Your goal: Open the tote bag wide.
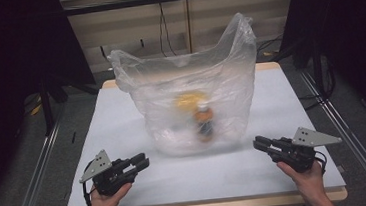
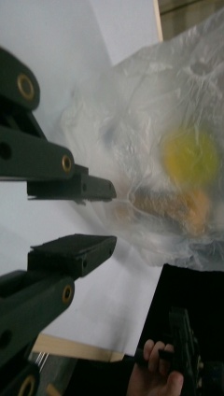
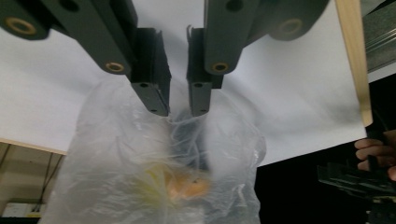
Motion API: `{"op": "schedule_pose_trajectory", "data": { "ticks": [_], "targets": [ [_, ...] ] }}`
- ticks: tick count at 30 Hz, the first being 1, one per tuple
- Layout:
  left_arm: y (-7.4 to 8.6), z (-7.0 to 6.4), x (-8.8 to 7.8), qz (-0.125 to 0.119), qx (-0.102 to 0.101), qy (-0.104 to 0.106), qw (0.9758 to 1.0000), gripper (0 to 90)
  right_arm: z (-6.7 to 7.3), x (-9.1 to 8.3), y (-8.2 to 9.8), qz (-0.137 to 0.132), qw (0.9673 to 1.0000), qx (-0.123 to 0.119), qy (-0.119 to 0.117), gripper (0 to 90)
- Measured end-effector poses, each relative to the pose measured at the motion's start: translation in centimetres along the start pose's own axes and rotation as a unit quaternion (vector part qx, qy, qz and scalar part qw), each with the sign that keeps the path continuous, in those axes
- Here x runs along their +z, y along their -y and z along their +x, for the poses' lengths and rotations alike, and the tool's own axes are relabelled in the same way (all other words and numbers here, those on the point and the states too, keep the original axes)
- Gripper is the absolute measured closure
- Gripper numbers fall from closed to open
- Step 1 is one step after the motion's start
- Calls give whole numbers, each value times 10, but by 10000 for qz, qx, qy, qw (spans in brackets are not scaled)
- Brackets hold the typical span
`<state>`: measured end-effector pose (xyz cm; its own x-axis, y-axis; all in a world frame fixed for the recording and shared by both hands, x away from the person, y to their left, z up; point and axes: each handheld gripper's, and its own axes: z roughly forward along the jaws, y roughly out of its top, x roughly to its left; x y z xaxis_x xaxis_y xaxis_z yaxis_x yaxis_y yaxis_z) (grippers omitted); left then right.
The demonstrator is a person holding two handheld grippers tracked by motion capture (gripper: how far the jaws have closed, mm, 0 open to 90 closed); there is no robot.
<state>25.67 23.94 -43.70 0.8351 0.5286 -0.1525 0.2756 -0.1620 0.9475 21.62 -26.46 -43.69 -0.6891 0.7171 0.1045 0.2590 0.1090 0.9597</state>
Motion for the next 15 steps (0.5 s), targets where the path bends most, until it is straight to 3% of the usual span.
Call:
{"op": "schedule_pose_trajectory", "data": {
  "ticks": [3, 6, 7, 8, 11, 15],
  "targets": [
    [-2, 1, 2, -17, -93, 67, 9999, 742, 4, 4, -1, 35, 9999, -86, -100, 859],
    [-5, 1, 3, -73, -154, 202, 9997, 807, 6, 7, -5, 91, 9996, -87, -236, 900],
    [-7, 1, 3, -51, -88, 231, 9997, 828, 5, 8, -6, 81, 9995, -67, -282, 900],
    [-8, 2, 4, -47, -95, 394, 9992, 848, 6, 9, -9, 104, 9995, -55, -306, 900],
    [-13, 1, 8, -17, -40, 526, 9986, 876, 5, 11, -18, 177, 9991, -3, -389, 900],
    [-20, -1, 16, 13, 0, 626, 9980, 892, 1, 9, -30, 104, 9993, 116, -329, 900]
  ]
}}
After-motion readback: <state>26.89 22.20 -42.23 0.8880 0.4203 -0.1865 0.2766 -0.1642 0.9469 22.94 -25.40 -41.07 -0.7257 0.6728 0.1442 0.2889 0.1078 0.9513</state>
